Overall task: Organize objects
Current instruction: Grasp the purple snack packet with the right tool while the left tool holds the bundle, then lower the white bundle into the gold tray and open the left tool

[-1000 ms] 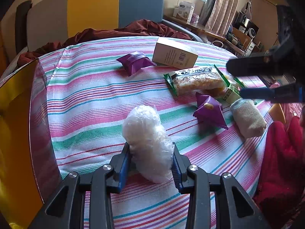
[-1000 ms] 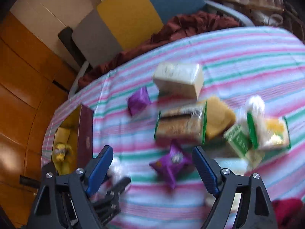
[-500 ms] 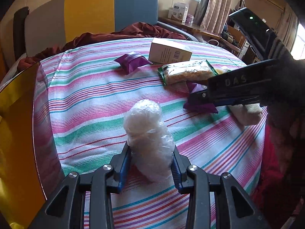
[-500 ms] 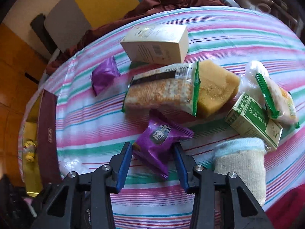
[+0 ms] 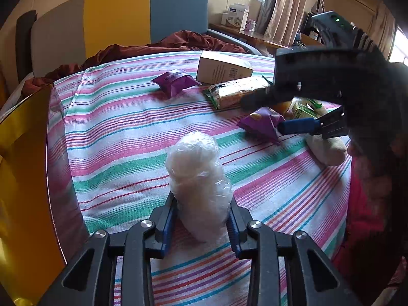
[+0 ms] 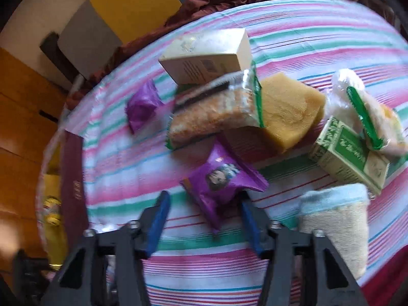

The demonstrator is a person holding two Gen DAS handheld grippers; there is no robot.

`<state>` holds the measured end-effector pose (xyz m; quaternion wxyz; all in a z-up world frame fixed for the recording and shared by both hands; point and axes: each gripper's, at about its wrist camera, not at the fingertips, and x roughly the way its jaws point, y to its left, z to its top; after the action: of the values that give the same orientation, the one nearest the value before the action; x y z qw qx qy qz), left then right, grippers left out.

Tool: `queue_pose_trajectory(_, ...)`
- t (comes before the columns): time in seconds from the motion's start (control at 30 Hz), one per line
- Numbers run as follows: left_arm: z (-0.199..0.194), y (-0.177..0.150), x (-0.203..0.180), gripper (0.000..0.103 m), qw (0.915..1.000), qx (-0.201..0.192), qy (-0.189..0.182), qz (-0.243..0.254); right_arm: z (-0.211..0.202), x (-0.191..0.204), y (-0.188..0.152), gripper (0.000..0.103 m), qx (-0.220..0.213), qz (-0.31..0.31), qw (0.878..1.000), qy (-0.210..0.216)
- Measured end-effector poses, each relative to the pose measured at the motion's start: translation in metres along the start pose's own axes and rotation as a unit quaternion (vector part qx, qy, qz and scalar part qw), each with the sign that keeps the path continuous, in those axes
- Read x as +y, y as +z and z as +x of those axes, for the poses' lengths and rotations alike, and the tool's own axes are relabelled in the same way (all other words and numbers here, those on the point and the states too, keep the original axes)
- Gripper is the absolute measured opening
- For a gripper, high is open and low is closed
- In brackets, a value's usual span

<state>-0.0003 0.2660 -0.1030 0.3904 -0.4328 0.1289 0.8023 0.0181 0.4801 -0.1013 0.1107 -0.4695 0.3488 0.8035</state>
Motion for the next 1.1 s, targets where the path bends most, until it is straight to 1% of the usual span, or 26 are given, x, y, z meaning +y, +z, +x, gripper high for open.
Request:
queue_pose_trajectory(0.03, 0.000, 0.000, 0.000, 0.034, 1.0000, 0.000, 0.000, 0.000, -0.003, 0.000, 0.001, 0.084, -0.010, 0.005, 1.000, 0.004)
queue_pose_trajectory(0.1, -0.001, 0.000, 0.000, 0.034, 1.0000, -0.001, -0.003, -0.002, -0.006, -0.004, 0.003, 0.084, -0.024, 0.027, 0.999, -0.002)
queue_pose_trajectory(0.13, -0.001, 0.000, 0.000, 0.034, 1.0000, -0.001, -0.004, -0.002, -0.006, -0.005, 0.005, 0.081, -0.030, 0.037, 0.999, -0.010)
queue_pose_trajectory(0.2, -0.001, -0.001, 0.000, 0.034, 1.0000, -0.002, -0.004, -0.001, -0.001, -0.004, 0.008, 0.073, -0.028, 0.042, 0.998, -0.033)
queue_pose_trajectory(0.23, -0.001, -0.001, 0.000, 0.034, 1.0000, -0.002, -0.004, 0.000, 0.003, -0.002, 0.009, 0.062, -0.023, 0.036, 0.998, -0.047)
queue_pose_trajectory(0.27, -0.001, -0.002, 0.000, 0.034, 1.0000, -0.002, -0.005, 0.001, 0.009, 0.000, 0.009, 0.048, -0.015, 0.027, 0.997, -0.066)
queue_pose_trajectory(0.3, -0.002, -0.002, 0.000, 0.034, 1.0000, -0.002, -0.006, 0.001, 0.012, 0.001, 0.008, 0.040, -0.014, 0.014, 0.996, -0.090)
queue_pose_trajectory(0.33, -0.002, -0.002, 0.000, 0.034, 1.0000, -0.002, -0.007, 0.000, 0.012, 0.006, 0.008, 0.039, -0.019, -0.006, 0.995, -0.102)
queue_pose_trajectory(0.37, -0.002, -0.002, 0.001, 0.034, 0.9999, -0.002, -0.009, -0.003, 0.013, 0.012, 0.008, 0.036, -0.017, -0.028, 0.992, -0.118)
queue_pose_trajectory(0.47, -0.002, -0.002, 0.002, 0.034, 0.9999, -0.003, -0.013, -0.005, 0.016, 0.022, 0.003, 0.034, -0.014, -0.073, 0.986, -0.148)
queue_pose_trajectory(0.63, -0.009, -0.002, 0.000, 0.034, 0.9997, -0.002, -0.022, -0.006, 0.020, 0.030, 0.000, 0.034, -0.009, -0.106, 0.980, -0.168)
queue_pose_trajectory(0.77, -0.030, -0.003, -0.007, 0.033, 0.9992, -0.020, -0.031, 0.010, 0.021, 0.023, -0.001, 0.034, -0.009, -0.115, 0.978, -0.172)
queue_pose_trajectory(0.87, -0.052, -0.002, -0.004, 0.033, 0.9986, -0.038, -0.034, 0.009, 0.027, 0.027, 0.001, 0.034, -0.011, -0.121, 0.977, -0.176)
queue_pose_trajectory(0.93, -0.074, -0.001, 0.008, 0.033, 0.9979, -0.058, -0.027, 0.001, 0.026, 0.029, 0.000, 0.034, -0.013, -0.123, 0.976, -0.178)
queue_pose_trajectory(0.97, -0.083, -0.001, 0.016, 0.033, 0.9975, -0.066, -0.024, -0.006, 0.034, 0.034, 0.001, 0.034, -0.013, -0.124, 0.976, -0.179)
queue_pose_trajectory(1.1, -0.129, -0.007, 0.071, 0.033, 0.9934, -0.097, 0.022, -0.057, 0.036, 0.037, 0.001, 0.034, -0.014, -0.131, 0.974, -0.183)
